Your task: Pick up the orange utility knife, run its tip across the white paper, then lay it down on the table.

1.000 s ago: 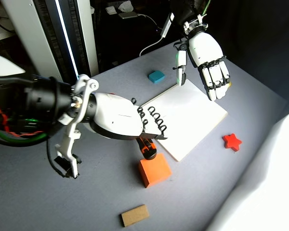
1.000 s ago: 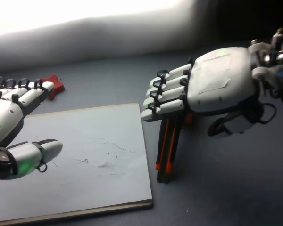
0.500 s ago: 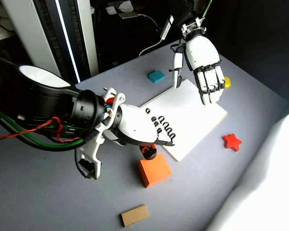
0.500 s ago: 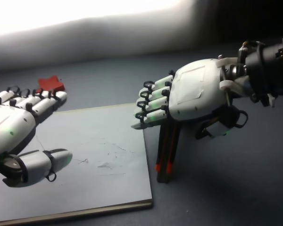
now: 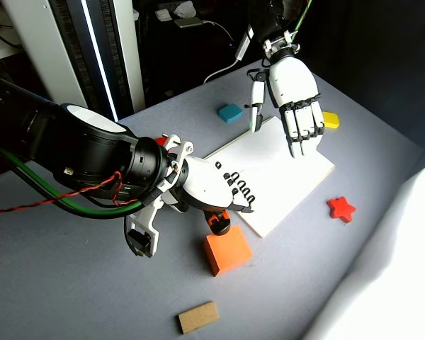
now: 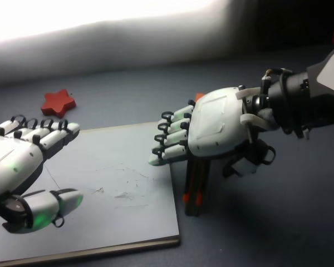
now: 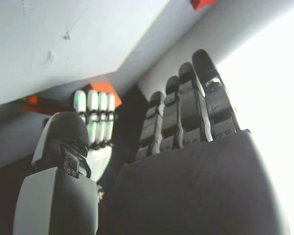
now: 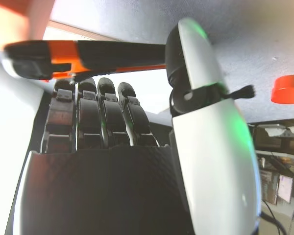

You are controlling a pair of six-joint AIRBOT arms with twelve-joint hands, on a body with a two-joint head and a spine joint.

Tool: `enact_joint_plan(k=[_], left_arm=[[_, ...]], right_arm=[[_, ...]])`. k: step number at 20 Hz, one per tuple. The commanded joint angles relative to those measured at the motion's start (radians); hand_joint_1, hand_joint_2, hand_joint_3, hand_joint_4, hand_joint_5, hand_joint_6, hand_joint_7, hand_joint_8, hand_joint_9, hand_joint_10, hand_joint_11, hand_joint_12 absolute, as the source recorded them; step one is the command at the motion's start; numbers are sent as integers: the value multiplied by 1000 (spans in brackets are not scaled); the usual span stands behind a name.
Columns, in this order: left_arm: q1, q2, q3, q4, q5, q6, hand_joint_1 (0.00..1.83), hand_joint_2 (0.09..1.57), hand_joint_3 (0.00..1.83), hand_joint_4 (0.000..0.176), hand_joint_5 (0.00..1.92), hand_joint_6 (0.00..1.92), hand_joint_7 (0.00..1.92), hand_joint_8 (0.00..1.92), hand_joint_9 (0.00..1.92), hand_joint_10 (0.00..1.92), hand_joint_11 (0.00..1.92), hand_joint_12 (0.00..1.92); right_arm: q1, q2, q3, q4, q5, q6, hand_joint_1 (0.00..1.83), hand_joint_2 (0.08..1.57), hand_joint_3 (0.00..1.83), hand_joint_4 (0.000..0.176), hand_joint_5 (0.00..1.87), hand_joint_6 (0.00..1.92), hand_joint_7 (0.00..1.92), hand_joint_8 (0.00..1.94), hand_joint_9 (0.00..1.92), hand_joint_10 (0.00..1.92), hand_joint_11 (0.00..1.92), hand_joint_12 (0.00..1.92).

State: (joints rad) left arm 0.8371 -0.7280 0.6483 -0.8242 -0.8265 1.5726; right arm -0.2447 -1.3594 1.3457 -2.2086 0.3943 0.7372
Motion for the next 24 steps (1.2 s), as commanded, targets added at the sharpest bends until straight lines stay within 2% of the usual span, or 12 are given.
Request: enact_joint_plan(k=[1,9,11,13,15,17,18,21,22,23,24], left_arm=[[-2,-2,6,35,-106,-4,307,1310,3,36,39,4,115,3,194,7,0,816],[7,-4,7,34,-115,-12,277,1320,5,39,26,0,96,0,175,2,0,806],[6,-4,7,34,-117,-11,303,1313,1,40,42,4,123,5,191,6,0,851],[4,-6,8,34,-117,-10,301,1315,2,40,34,1,120,2,182,2,0,816],[3,-8,10,32,-117,-10,293,1316,2,40,22,1,104,2,177,0,0,778],[2,-8,11,32,-117,-10,288,1314,0,37,35,4,119,5,186,3,0,821],[2,-8,11,32,-117,-10,279,1313,0,42,33,2,119,2,179,0,0,833],[1,-8,11,32,-117,-10,282,1312,0,42,32,1,119,1,177,0,0,823],[1,-8,11,32,-117,-10,296,1305,0,42,39,3,127,3,189,4,0,849],[-1,-8,11,32,-117,-11,286,1306,0,42,31,1,124,1,184,1,0,850],[-3,-8,11,32,-117,-11,300,1304,0,40,36,2,126,1,191,4,0,841]], right_arm=[[2,-4,6,23,-51,-2,1161,1089,0,0,0,0,0,0,0,0,0,0],[-18,-44,44,23,-80,-48,1197,1108,0,0,0,0,0,0,0,0,0,0],[-24,-53,52,23,-85,-46,1201,1124,0,0,0,0,0,0,0,0,0,0],[-27,-59,53,24,-96,-41,1208,1132,0,0,0,0,0,0,0,0,0,0],[-31,-64,53,24,-111,-35,1254,1168,0,0,0,0,0,0,0,0,0,0],[-36,-68,55,24,-124,-33,1314,1215,22,0,0,0,0,0,0,0,0,0],[-38,-68,55,24,-129,-33,1362,1268,49,0,0,0,0,0,0,0,0,0],[-44,-71,56,24,-147,-33,1367,1274,52,0,0,0,0,0,0,0,0,0],[-45,-72,56,24,-152,-33,1258,1290,58,0,30,13,58,23,50,22,0,0],[-46,-72,56,24,-158,-35,1274,1287,10,0,159,465,216,692,145,789,0,996],[-46,-72,56,24,-161,-34,1305,1269,0,0,64,1238,183,1332,133,1385,0,1662]])
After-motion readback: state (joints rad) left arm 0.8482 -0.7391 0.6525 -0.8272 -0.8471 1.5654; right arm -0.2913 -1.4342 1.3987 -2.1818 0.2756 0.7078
